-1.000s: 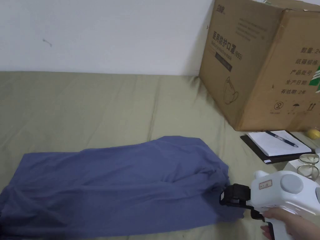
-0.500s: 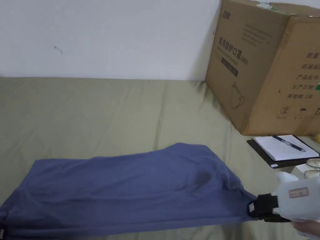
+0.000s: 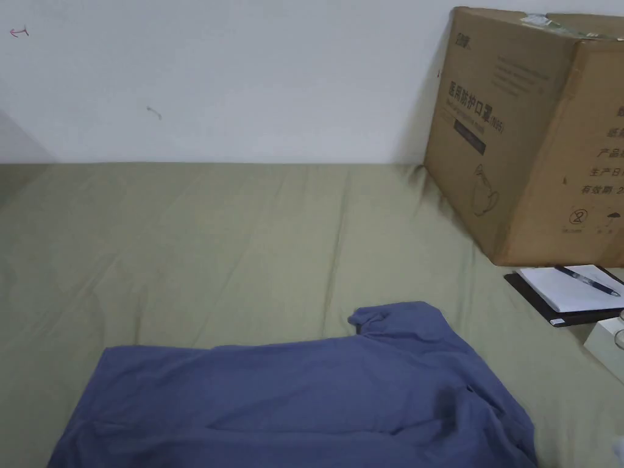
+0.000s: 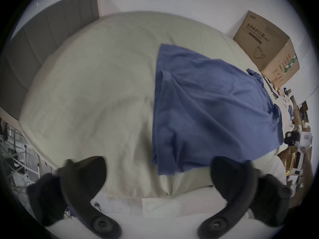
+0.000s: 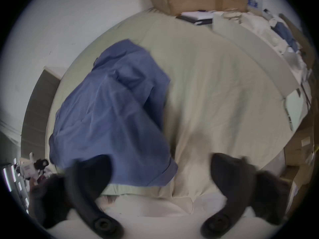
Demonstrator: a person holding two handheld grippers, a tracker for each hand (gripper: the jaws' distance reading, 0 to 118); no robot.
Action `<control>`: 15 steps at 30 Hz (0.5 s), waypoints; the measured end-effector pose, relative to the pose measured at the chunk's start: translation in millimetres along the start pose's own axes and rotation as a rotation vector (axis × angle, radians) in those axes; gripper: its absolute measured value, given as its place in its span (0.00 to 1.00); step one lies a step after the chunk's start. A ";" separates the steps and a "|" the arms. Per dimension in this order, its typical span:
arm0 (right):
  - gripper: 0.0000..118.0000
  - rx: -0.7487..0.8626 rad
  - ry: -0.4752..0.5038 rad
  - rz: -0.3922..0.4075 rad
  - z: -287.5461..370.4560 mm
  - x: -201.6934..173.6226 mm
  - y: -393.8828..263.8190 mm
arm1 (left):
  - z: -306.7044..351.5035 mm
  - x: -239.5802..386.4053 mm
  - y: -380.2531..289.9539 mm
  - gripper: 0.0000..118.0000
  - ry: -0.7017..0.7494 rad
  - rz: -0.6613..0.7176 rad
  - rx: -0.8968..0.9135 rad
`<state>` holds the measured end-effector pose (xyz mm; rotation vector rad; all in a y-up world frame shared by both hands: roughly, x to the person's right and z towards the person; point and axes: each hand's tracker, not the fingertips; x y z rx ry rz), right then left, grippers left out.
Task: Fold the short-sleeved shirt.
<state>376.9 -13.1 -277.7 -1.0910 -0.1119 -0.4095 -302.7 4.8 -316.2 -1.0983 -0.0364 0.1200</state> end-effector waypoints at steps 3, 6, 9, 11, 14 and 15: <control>0.96 0.119 0.092 -0.034 35.5 -12.7 6.6 | 31.1 8.4 8.5 0.99 -0.061 -0.012 0.121; 0.96 0.264 0.137 0.020 74.9 -51.0 11.0 | 65.5 31.0 18.2 0.99 -0.175 -0.005 0.231; 0.93 0.460 0.260 0.106 114.2 -104.3 -1.3 | 97.8 62.5 16.8 0.90 -0.277 -0.027 0.435; 0.73 0.697 0.368 0.179 132.6 -129.0 -20.9 | 116.7 83.3 6.6 0.52 -0.290 -0.058 0.620; 0.00 0.863 0.294 0.297 135.0 -159.2 -33.4 | 128.4 112.7 -3.4 0.00 -0.215 -0.125 0.773; 0.00 0.876 0.280 0.295 135.1 -166.7 -35.0 | 128.6 119.5 -5.0 0.00 -0.168 -0.140 0.788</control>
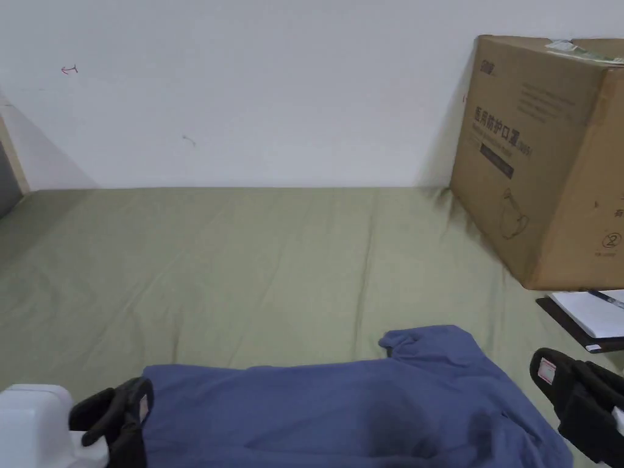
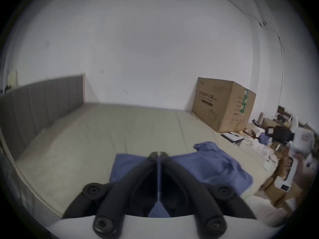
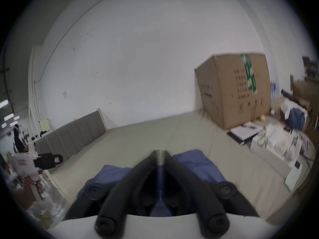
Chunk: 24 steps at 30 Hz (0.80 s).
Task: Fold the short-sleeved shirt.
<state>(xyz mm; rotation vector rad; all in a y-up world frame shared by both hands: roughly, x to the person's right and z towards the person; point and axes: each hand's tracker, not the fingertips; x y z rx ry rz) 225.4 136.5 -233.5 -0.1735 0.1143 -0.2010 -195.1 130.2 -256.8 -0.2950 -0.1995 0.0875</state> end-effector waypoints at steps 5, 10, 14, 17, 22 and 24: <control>0.00 -0.038 0.057 -0.039 -18.2 -7.6 7.2 | -18.2 -13.6 29.2 0.00 -0.026 0.025 0.015; 0.00 -0.131 0.052 -0.007 -44.0 2.9 4.7 | -141.3 -86.5 77.3 0.00 0.004 0.092 -0.421; 0.00 -0.229 0.049 0.018 -70.7 2.2 -8.3 | -270.7 -144.4 37.8 0.00 -0.073 0.203 -0.868; 0.00 -0.280 0.054 0.004 -89.1 3.9 -22.0 | -319.4 -167.1 12.1 0.11 0.021 0.238 -0.884; 0.00 -0.365 0.064 -0.025 -118.3 19.7 -43.1 | -359.8 -181.6 -19.7 0.98 0.076 0.209 -0.862; 0.00 -0.383 0.073 -0.027 -126.8 22.6 -47.6 | -373.7 -183.6 -30.4 0.98 0.098 0.201 -0.896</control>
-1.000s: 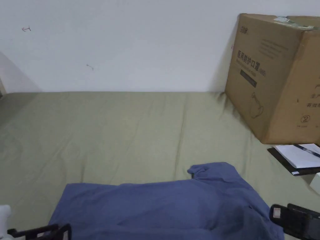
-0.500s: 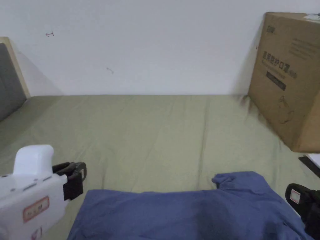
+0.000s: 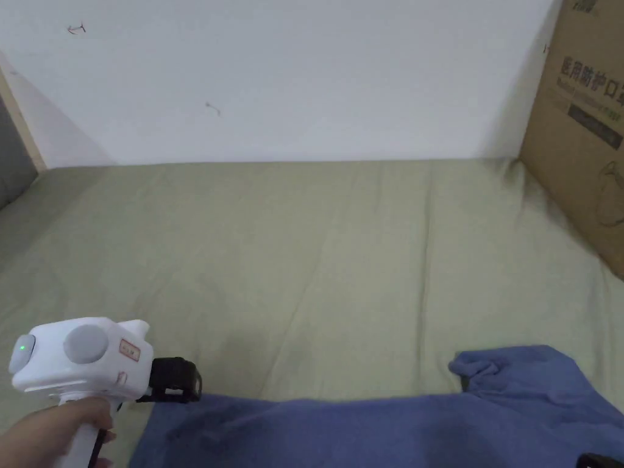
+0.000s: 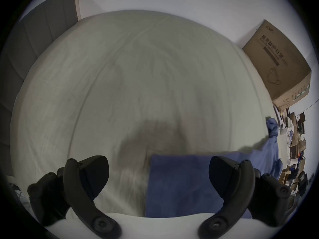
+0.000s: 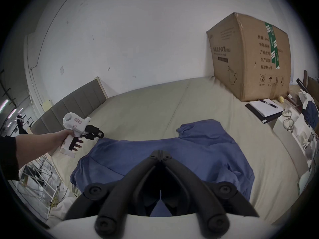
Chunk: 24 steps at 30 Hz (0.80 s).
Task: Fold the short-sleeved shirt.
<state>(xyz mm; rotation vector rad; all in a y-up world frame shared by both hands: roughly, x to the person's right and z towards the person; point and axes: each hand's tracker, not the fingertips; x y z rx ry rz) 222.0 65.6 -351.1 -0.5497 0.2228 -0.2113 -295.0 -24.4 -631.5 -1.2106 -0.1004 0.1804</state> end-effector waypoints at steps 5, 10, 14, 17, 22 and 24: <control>0.00 -0.050 0.004 0.001 -14.2 -4.1 -7.7 | -18.1 18.7 -11.3 0.98 0.075 -0.129 -0.069; 0.00 -0.060 0.009 -0.010 -15.0 -5.5 -12.0 | -9.0 26.3 -19.5 0.75 0.097 -0.196 -0.021; 0.00 -0.049 0.007 -0.027 -9.6 -7.7 -10.6 | 6.4 36.9 -25.3 0.10 0.087 -0.217 0.025; 0.00 0.044 -0.015 -0.021 -3.1 -1.1 10.4 | 22.5 46.6 -30.9 0.00 0.079 -0.249 0.103; 0.00 0.055 0.027 -0.141 -33.4 55.2 99.4 | 61.6 50.0 -43.0 0.00 0.029 -0.225 0.219; 0.00 -0.110 0.012 -0.190 -78.2 86.5 126.9 | 73.4 51.2 -51.1 0.00 0.009 -0.223 0.239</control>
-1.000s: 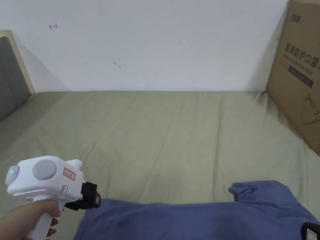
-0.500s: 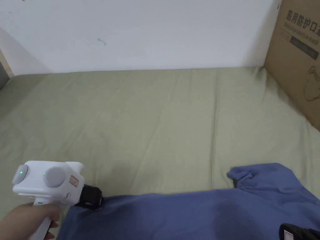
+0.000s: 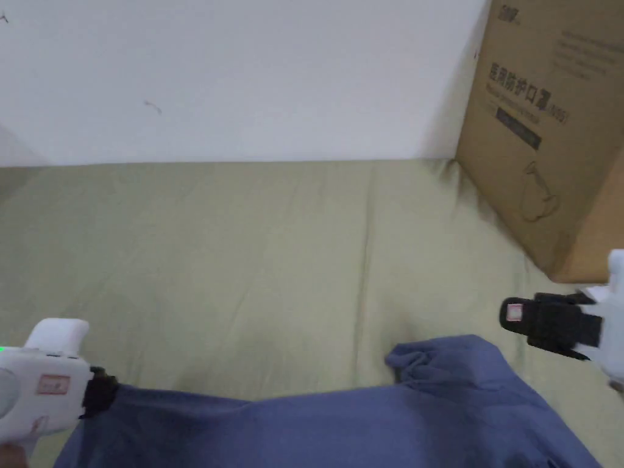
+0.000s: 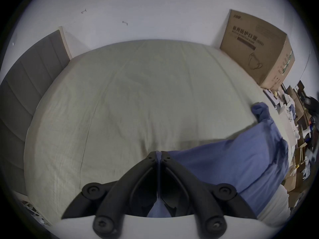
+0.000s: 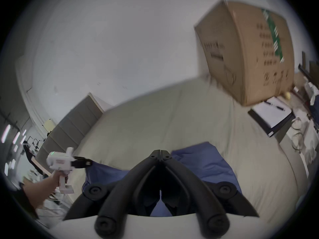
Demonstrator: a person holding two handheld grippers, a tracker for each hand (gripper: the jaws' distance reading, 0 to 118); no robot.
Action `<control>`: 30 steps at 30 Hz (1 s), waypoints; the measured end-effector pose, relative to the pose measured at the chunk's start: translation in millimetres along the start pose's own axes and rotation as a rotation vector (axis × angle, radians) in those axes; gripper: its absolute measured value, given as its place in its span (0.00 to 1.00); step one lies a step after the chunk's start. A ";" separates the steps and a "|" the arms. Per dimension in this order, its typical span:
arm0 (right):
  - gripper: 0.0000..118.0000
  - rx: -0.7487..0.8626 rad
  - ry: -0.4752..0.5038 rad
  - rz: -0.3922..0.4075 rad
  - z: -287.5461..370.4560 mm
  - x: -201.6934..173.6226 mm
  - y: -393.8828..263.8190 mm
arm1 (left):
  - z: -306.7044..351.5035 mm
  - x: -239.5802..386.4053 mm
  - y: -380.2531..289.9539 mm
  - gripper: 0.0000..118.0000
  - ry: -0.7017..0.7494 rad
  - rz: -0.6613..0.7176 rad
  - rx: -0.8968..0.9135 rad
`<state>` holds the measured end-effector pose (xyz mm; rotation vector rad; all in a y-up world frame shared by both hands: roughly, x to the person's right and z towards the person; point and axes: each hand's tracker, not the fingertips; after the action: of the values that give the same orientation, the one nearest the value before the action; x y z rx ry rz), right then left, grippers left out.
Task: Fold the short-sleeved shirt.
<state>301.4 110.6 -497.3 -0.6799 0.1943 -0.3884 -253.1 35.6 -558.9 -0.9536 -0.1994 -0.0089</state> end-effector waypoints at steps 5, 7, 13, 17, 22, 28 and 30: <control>1.00 -0.292 -0.198 -0.005 -102.8 49.2 26.3 | 24.9 11.3 -12.4 0.00 -0.007 0.024 0.087; 0.89 -0.323 -0.287 0.032 -120.4 58.0 30.1 | 26.7 8.5 -11.3 0.00 -0.025 0.050 0.098; 0.80 -0.516 -0.392 -0.066 -181.8 107.0 -2.1 | 19.4 7.4 -17.2 0.00 -0.001 0.050 0.053; 0.71 -0.477 -0.437 0.059 -175.6 94.4 -13.4 | 13.5 1.7 -23.0 0.00 -0.001 0.083 0.022; 0.00 -0.414 -0.318 0.093 -133.5 83.3 7.9 | 11.9 0.9 -28.6 0.00 -0.003 0.100 -0.004; 0.00 -0.198 -0.183 -0.037 -73.7 71.1 25.9 | 24.6 -3.4 -20.7 0.00 0.009 0.151 0.063; 0.00 -0.144 -0.187 -0.054 -61.6 70.1 36.1 | 27.5 -6.7 -8.6 0.00 0.017 0.170 0.104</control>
<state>357.2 72.1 -571.0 -0.8596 0.0266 -0.3625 -265.1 52.4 -537.7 -0.8636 -0.1018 0.1488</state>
